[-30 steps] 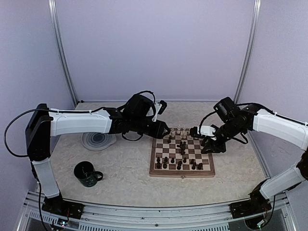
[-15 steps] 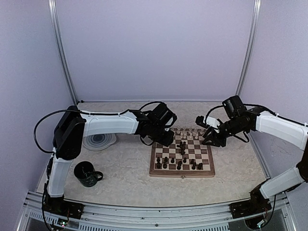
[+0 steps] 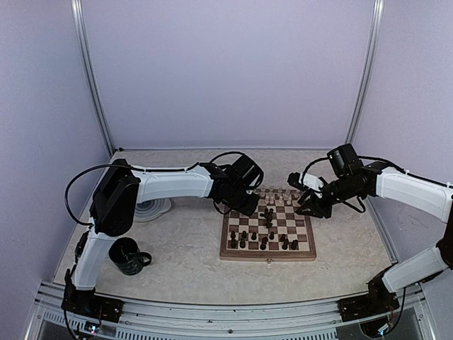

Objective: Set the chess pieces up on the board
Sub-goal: Pick up the rook from the chessboard.

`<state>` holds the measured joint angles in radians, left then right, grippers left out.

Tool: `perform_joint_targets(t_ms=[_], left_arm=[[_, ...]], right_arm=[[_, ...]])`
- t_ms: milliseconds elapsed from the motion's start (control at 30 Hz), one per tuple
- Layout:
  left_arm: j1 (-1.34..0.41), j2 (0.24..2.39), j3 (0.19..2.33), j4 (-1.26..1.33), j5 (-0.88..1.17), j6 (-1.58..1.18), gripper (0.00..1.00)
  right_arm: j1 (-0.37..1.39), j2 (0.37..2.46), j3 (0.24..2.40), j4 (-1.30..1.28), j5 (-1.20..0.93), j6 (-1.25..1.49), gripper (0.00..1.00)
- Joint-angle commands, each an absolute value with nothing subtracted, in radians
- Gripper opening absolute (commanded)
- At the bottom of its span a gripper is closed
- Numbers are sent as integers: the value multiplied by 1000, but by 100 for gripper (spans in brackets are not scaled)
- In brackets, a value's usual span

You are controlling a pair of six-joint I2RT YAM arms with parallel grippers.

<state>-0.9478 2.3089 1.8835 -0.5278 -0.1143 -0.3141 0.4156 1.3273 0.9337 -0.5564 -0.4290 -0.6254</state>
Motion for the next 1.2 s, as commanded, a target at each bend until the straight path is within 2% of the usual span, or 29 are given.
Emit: perform_joint_targets(t_ms=[0, 533, 767, 1000, 1167], left_arm=[[-938, 2351, 1943, -553, -142, -322, 38], [-930, 2388, 1963, -568, -157, -321, 33], [-935, 2383, 1953, -575, -143, -310, 21], [-951, 2230, 1804, -544, -138, -255, 13], [-971, 2052, 1600, -377, -57, -170, 10]], right_arm=[[411, 1311, 919, -530, -442, -612, 36], [411, 1336, 917, -522, -445, -611, 36], [412, 1334, 923, -531, -439, -615, 35], [397, 1314, 937, -553, -482, -611, 35], [367, 1282, 985, -535, -548, -580, 36]])
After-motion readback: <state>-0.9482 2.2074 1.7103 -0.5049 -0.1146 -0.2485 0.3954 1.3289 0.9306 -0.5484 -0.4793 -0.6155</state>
